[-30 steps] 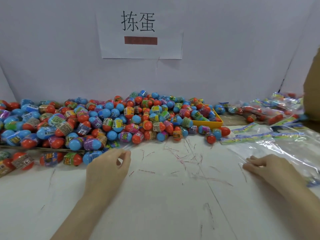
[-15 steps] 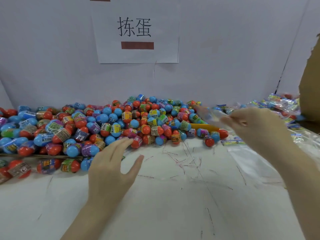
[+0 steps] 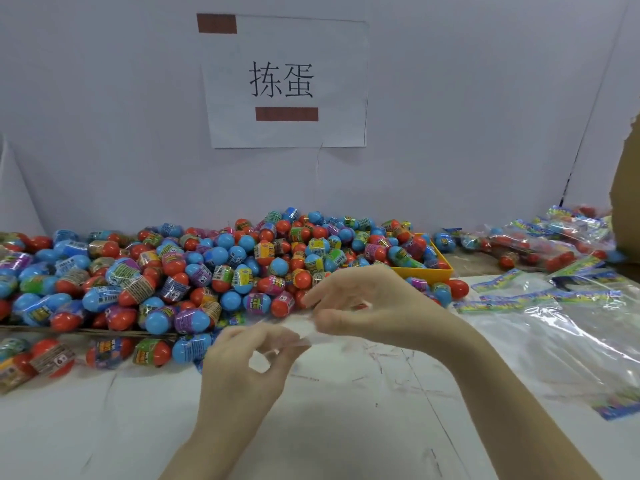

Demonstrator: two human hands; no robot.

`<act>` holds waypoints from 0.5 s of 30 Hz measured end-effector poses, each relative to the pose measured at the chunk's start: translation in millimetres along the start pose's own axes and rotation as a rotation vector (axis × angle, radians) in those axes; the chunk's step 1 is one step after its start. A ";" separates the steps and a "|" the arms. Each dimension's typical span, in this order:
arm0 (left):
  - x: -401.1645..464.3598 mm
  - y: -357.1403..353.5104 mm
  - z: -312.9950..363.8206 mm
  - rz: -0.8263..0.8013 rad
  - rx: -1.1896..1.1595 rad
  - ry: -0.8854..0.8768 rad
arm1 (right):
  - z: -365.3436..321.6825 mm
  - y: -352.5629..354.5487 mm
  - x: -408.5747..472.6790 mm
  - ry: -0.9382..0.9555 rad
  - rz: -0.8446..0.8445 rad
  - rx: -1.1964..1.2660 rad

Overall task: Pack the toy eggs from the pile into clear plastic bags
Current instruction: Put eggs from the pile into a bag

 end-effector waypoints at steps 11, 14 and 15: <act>7.2 -24.4 -34.2 -0.417 -0.592 0.512 | 48.8 18.3 -29.8 -0.102 0.541 0.557; 5.9 -30.8 -32.9 -0.608 -0.595 0.550 | 49.1 15.9 -29.8 -0.139 0.555 0.600; 5.0 -33.0 -34.3 -0.643 -0.577 0.576 | 50.0 13.0 -30.0 -0.162 0.532 0.589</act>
Point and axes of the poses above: each hand's wrist, its own x-axis towards the middle knuckle, its own y-axis out of the back of the hand, z = x × y, the point moved 9 cm from there along x, towards the middle knuckle, and after that the axes turned 14 degrees about y, right-handed, at the moved point
